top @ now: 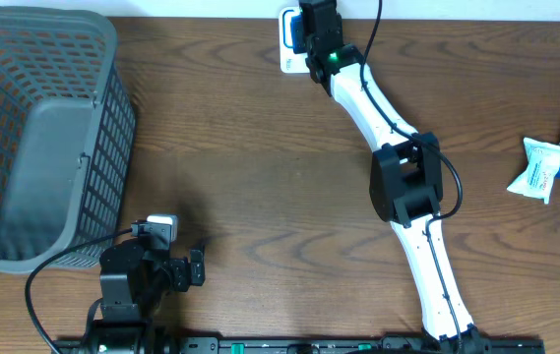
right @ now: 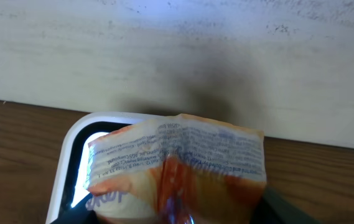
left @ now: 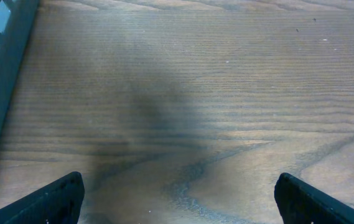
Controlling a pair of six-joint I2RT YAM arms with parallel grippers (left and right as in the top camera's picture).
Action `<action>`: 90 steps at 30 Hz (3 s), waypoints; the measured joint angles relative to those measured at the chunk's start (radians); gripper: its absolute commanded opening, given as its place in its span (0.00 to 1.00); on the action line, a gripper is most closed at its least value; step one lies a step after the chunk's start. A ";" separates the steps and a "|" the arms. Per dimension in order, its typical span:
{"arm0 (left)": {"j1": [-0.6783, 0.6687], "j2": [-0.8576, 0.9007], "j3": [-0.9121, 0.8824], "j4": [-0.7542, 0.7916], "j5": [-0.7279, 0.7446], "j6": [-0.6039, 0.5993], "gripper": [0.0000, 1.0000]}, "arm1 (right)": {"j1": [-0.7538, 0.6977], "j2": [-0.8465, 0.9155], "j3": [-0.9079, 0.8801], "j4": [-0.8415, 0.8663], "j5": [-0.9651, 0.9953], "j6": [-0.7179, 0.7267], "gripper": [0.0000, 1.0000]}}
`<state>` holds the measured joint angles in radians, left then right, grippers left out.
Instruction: Scan the item barcode
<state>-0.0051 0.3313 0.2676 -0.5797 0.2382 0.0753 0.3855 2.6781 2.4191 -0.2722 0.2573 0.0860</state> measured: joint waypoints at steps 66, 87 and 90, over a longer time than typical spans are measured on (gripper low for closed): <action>0.000 0.000 0.000 0.000 0.000 0.000 0.98 | -0.662 -0.333 -0.023 -1.266 -0.057 0.256 0.99; 0.000 0.000 0.000 0.000 0.000 0.000 0.98 | -0.422 -1.065 0.034 -1.287 -0.072 0.263 0.99; 0.000 0.000 0.000 0.000 0.000 0.000 0.98 | -0.422 -1.126 0.035 -1.287 -0.066 0.263 0.99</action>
<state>-0.0051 0.3313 0.2676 -0.5797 0.2382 0.0753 -0.0368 1.5517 2.4538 -1.5593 0.1909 0.3492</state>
